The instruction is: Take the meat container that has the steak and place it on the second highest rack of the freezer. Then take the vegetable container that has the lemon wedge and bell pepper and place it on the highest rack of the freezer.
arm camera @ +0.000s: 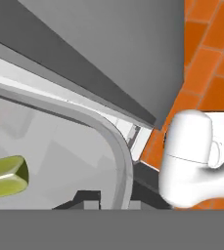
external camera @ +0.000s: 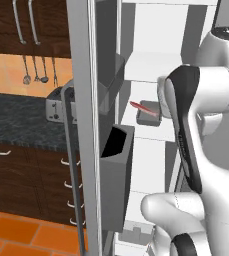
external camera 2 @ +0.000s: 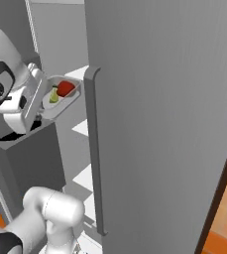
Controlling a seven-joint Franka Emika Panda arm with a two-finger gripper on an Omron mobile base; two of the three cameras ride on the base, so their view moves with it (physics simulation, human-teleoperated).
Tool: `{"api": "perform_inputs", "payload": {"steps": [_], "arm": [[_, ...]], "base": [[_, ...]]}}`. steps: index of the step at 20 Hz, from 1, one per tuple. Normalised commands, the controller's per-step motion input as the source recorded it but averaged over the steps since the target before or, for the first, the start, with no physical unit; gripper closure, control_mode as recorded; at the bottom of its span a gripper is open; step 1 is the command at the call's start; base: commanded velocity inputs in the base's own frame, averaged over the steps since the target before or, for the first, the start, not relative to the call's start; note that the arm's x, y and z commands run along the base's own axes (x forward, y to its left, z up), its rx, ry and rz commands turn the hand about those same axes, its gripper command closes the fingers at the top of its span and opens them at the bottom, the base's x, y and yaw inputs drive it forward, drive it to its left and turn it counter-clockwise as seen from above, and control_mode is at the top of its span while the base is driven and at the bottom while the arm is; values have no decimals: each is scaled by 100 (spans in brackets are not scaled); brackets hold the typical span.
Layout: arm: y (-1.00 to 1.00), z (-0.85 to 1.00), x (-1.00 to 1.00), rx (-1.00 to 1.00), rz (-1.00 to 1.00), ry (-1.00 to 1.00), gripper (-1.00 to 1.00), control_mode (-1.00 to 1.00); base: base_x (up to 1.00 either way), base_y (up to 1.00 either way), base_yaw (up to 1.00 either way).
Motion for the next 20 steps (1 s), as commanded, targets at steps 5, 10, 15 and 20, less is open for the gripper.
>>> {"api": "perform_inputs", "payload": {"steps": [5, 10, 15, 20], "arm": [[0, 1, 57, -1, -3, -13, 100, -100], [-1, 1, 41, -3, -1, -22, 100, -100], [-18, 15, 69, -1, -10, 0, 100, -100], [-6, 13, 45, -6, -8, -3, 100, -100]], "base": [[0, 0, 0], [0, 0, 0], [0, 0, 0], [0, 0, 0]]}}
